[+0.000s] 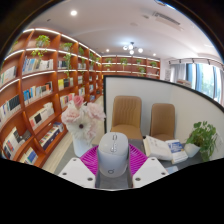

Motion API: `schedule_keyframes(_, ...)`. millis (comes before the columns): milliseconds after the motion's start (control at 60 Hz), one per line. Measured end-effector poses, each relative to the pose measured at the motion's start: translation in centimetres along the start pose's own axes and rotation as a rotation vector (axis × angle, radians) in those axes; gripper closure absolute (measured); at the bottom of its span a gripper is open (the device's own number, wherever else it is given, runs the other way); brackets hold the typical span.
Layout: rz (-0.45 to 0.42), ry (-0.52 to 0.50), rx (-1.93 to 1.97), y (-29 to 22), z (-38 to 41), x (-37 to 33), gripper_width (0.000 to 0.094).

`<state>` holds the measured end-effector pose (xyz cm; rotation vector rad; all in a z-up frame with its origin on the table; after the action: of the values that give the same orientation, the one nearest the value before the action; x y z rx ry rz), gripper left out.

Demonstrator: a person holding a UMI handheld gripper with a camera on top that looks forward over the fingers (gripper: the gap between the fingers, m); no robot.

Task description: Arrange mouse

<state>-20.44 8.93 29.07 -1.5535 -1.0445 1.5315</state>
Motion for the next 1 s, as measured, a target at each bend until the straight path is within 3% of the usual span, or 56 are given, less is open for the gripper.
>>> schedule_keyframes(167,-0.127,0.078,-0.012,-7.0,-9.7,-1.3,0.0564)
schedule_keyframes(283,-0.099,0.123,-0.022,-6.7,-17.1,0.4,0.0566)
schedule_keyframes(483,0.113,0.144,0.004,5.8,-26.5,6.6,0.0566)
schedule_keyframes(733,0.428,0.056,0.021,24.0,-27.0,10.3,0.0566)
schedule_keyframes(850,0.468,0.043,0.046,28.2,-26.6,10.7,0.0564)
schedule_keyframes(1000,0.443,0.052,0.086,28.0,-26.7,11.0,0.0555)
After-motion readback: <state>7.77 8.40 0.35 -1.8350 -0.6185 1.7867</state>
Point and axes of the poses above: the point between the fingertips, and its own axes, seen from behind it with the camera up: z to the left, y down, x forward, the way the camera looks, the point moved 2 cm from there along -x, backward, against the way the camera looks, and after that the axes turned 4 degrees about y, right-handed, at the moved point
